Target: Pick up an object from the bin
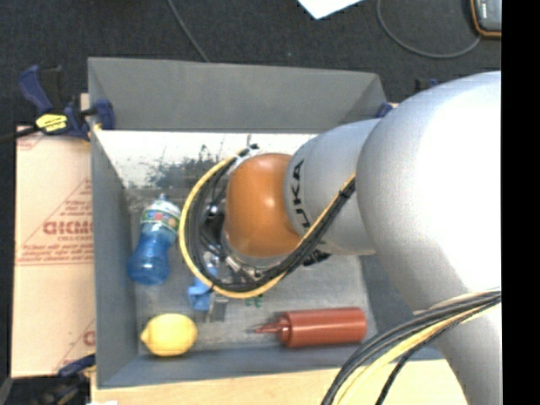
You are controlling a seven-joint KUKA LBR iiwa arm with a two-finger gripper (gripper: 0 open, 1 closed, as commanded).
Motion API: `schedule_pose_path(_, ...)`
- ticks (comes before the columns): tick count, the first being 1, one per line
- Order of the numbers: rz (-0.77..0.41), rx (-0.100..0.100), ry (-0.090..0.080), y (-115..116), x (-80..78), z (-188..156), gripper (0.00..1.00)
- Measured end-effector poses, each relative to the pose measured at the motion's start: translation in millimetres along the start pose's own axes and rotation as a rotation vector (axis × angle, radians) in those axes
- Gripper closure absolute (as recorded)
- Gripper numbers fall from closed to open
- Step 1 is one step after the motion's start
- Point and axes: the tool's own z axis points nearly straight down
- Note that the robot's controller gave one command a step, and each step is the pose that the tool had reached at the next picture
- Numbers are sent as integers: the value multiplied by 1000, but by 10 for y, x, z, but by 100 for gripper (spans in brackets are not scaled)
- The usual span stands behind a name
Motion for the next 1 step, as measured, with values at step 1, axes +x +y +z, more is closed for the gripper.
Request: schedule_pose_path(1,0,0,6,-1,9,-401,100)
